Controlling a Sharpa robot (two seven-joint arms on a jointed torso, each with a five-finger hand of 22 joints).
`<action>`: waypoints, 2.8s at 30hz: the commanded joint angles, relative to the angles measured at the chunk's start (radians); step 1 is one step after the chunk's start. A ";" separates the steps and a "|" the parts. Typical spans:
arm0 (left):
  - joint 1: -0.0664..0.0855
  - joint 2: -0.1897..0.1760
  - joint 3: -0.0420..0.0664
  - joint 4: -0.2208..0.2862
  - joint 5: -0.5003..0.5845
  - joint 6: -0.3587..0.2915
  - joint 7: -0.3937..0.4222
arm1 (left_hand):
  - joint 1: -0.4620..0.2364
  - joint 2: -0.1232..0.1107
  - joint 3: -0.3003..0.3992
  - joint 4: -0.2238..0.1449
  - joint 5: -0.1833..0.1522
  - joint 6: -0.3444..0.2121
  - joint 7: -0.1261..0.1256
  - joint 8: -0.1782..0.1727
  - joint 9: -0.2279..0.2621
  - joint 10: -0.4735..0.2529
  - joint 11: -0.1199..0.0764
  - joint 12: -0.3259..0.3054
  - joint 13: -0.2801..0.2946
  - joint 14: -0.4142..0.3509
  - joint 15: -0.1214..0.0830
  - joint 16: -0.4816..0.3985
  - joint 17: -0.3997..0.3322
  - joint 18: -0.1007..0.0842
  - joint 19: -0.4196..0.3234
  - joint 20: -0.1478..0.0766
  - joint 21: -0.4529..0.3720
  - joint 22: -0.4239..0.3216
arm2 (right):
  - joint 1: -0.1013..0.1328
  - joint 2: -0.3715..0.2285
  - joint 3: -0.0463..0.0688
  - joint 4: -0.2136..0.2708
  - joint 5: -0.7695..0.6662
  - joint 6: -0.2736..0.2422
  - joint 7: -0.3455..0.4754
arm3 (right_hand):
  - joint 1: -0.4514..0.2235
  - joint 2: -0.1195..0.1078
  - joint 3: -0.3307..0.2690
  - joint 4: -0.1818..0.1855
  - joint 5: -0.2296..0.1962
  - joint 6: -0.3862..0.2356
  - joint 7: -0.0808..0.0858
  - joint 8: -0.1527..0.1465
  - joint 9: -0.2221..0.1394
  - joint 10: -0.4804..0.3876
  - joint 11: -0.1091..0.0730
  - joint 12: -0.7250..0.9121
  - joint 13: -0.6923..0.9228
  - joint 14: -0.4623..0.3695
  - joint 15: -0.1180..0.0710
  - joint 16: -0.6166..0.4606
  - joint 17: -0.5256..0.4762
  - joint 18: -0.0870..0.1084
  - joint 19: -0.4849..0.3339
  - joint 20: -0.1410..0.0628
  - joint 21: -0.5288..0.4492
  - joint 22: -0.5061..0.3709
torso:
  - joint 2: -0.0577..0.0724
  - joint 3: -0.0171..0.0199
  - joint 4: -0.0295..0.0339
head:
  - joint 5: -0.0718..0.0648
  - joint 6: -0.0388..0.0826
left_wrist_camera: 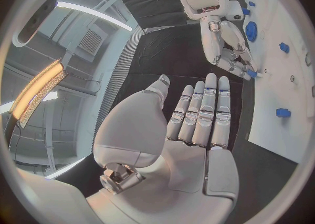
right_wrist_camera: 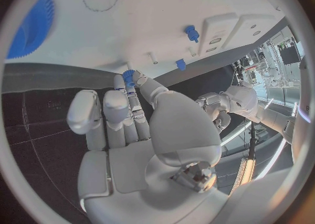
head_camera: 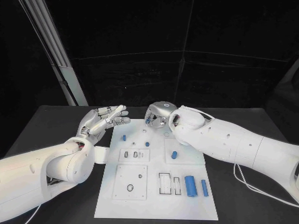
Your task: Assemble the parts on the task board
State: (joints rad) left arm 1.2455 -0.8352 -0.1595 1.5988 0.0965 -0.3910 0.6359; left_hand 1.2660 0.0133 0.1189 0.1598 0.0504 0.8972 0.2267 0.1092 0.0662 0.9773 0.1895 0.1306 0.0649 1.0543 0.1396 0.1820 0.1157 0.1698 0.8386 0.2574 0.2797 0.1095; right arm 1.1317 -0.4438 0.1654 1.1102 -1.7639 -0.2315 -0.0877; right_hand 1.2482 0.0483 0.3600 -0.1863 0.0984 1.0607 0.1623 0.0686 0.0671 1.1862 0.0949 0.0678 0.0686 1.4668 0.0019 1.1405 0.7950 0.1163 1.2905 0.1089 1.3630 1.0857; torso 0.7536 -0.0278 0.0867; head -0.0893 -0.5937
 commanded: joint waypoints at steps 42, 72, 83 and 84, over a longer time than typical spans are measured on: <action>0.003 -0.004 0.001 -0.011 -0.001 0.038 0.002 | -0.005 0.005 0.000 -0.007 0.004 -0.006 0.024 -0.009 -0.001 -0.003 0.006 -0.009 -0.002 0.001 0.006 -0.008 -0.002 0.014 0.006 0.001 -0.008 -0.003 | 0.003 -0.091 0.000 0.099 0.042 -0.060 -0.026 | 0.028 -0.103 -0.059 0.127 -0.006 -0.124 0.023 0.010 0.006 -0.036 0.010 0.091 0.024 -0.025 0.017 -0.063 -0.112 -0.004 -0.038 0.023 -0.038 -0.078 | 0.003 0.0019 -0.0044 | 0.004 -0.001; 0.003 -0.007 0.001 -0.013 -0.001 0.045 0.006 | -0.004 0.006 0.000 -0.009 0.004 -0.005 0.023 -0.009 -0.001 -0.002 0.005 -0.009 -0.001 0.002 0.006 -0.009 -0.002 0.014 0.007 0.001 -0.009 -0.004 | 0.002 -0.338 0.002 0.244 0.240 0.138 -0.174 | 0.152 -0.164 -0.367 0.474 0.129 -0.242 0.004 0.055 0.005 -0.001 -0.022 0.612 0.540 0.025 -0.009 0.200 0.285 -0.045 0.077 -0.006 0.077 0.140 | 0.000 0.0052 -0.0156 | -0.012 0.001; 0.003 -0.008 0.001 -0.015 -0.001 0.045 0.006 | -0.004 0.006 0.000 -0.009 0.004 -0.005 0.023 -0.009 -0.001 -0.002 0.005 -0.009 -0.001 0.002 0.006 -0.009 -0.002 0.014 0.007 0.001 -0.009 -0.004 | 0.002 -0.311 0.002 0.211 0.212 0.156 -0.173 | 0.188 -0.132 -0.359 0.460 0.148 -0.216 -0.004 0.084 0.009 0.017 -0.029 0.713 0.650 0.033 -0.014 0.228 0.337 -0.050 0.091 -0.010 0.089 0.167 | 0.001 0.0054 -0.0175 | -0.014 -0.001; 0.003 -0.007 0.001 -0.015 -0.001 0.045 0.006 | -0.004 0.006 0.000 -0.009 0.004 -0.005 0.023 -0.009 -0.001 -0.002 0.005 -0.009 -0.001 0.002 0.006 -0.009 -0.002 0.014 0.007 0.001 -0.009 -0.004 | 0.002 -0.309 0.002 0.210 0.209 0.159 -0.172 | 0.191 -0.131 -0.359 0.458 0.148 -0.213 -0.005 0.087 0.010 0.022 -0.030 0.728 0.665 0.034 -0.014 0.233 0.346 -0.051 0.093 -0.010 0.091 0.171 | 0.001 0.0058 -0.0176 | -0.015 -0.001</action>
State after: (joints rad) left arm 1.2467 -0.8436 -0.1596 1.5831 0.0971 -0.3593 0.6337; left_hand 1.2660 0.0133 0.1207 0.1562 0.0504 0.8971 0.2267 0.1052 0.0664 0.9774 0.1895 0.1261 0.0647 1.0543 0.1396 0.1773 0.1152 0.1695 0.8386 0.2574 0.2759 0.1065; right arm 1.1321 -0.7548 0.1671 1.3203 -1.5348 -0.0972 -0.2590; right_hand 1.4305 -0.0851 0.0011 0.2763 0.2418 0.8421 0.1565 0.1510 0.0758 1.2046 0.0659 0.7904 0.7280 1.4669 -0.0125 1.3717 1.1374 0.0768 1.3782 0.0994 1.4476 1.2548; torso 0.7540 -0.0225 0.0698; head -0.1035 -0.5940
